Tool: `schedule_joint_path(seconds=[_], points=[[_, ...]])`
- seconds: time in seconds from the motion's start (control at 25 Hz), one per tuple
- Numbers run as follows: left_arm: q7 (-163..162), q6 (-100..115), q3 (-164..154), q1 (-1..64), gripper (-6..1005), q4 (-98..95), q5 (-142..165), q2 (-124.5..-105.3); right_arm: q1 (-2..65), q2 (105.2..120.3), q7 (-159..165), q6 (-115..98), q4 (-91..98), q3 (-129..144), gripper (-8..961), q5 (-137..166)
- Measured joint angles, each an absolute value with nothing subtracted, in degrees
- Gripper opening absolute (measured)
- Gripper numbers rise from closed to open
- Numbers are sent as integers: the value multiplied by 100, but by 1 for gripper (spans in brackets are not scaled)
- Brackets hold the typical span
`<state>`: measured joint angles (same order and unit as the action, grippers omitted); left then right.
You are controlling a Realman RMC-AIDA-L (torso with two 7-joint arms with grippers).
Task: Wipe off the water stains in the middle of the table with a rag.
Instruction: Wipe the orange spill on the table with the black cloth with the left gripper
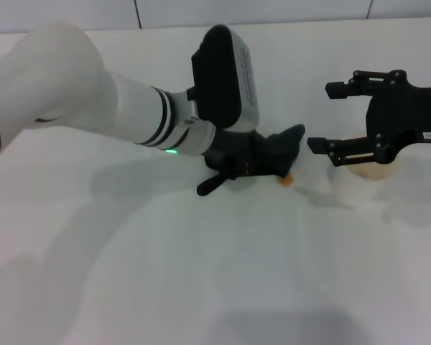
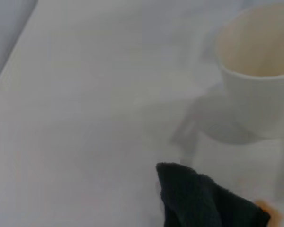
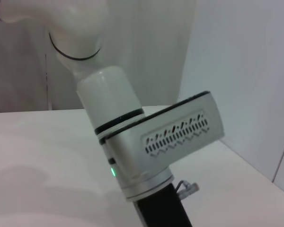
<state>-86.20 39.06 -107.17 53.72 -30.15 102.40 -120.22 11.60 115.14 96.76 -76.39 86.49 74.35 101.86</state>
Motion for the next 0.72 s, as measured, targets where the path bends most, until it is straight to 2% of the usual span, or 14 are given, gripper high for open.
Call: schedule_joint_path(seconds=[0.72], points=[[-8644, 4059, -10802, 5369, 84, -3331, 10233, -12004, 1160, 11513, 9677, -7639, 8639, 7435, 842, 10182]])
